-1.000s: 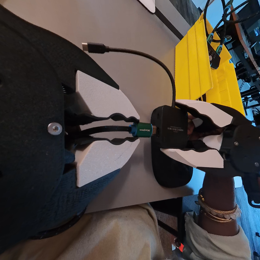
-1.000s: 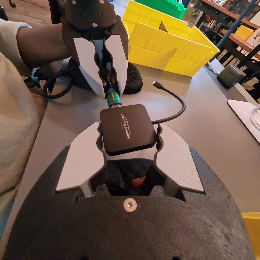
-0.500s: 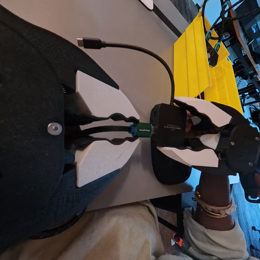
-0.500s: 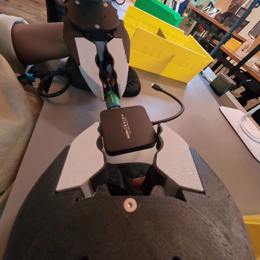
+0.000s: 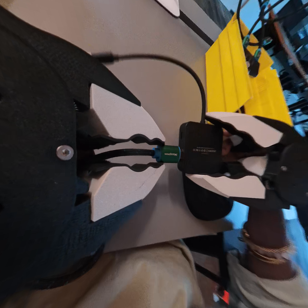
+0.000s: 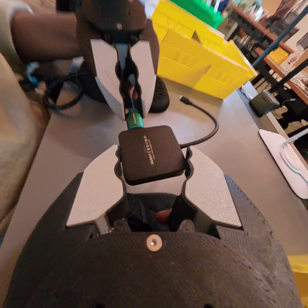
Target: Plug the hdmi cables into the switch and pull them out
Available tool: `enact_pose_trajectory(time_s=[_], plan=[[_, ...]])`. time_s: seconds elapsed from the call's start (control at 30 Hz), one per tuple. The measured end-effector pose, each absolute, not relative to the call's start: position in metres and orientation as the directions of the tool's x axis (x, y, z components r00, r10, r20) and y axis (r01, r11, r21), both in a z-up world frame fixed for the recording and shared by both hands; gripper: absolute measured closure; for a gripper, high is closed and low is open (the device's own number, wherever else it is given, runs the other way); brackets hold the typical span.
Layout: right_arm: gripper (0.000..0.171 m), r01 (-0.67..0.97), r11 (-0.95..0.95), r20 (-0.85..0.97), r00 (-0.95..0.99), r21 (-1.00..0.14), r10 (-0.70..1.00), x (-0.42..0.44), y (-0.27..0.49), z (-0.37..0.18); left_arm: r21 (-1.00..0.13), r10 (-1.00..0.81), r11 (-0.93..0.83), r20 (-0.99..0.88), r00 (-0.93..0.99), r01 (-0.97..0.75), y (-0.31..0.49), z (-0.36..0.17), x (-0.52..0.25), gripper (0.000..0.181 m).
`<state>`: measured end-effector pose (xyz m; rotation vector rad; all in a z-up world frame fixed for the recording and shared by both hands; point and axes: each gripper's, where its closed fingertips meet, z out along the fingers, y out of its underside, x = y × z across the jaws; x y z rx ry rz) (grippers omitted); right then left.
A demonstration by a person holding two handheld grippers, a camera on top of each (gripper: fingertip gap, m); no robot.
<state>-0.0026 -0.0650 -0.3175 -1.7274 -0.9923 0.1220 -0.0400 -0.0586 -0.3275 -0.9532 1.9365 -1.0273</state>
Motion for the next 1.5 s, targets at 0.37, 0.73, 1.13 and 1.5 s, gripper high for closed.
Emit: enact_pose_trajectory(time_s=[0.37,0.73,1.13,1.5], plan=[[0.096,0.489,-0.017,0.358,0.662,-0.872,0.659,-0.011,-0.061,-0.309,-0.922,-0.857,0.333,-0.208,-0.472,-0.198,-0.058,-0.315,-0.044,0.162],[0.096,0.482,-0.011,0.375,0.696,-0.876,0.612,-0.014,-0.052,-0.297,-0.944,-0.889,0.295,-0.214,-0.404,-0.151,-0.050,-0.306,-0.043,0.162],[0.099,-0.351,-0.164,-0.375,0.703,-0.922,0.604,-0.004,-0.054,-0.248,-0.897,-0.885,0.432,-0.441,-0.149,0.089,-0.037,-0.257,-0.057,0.161],[0.154,-0.363,0.027,-0.243,0.675,-0.931,0.697,-0.034,-0.075,-0.218,-0.837,-0.925,0.301,-0.373,-0.075,0.458,-0.056,-0.208,-0.080,0.127]])
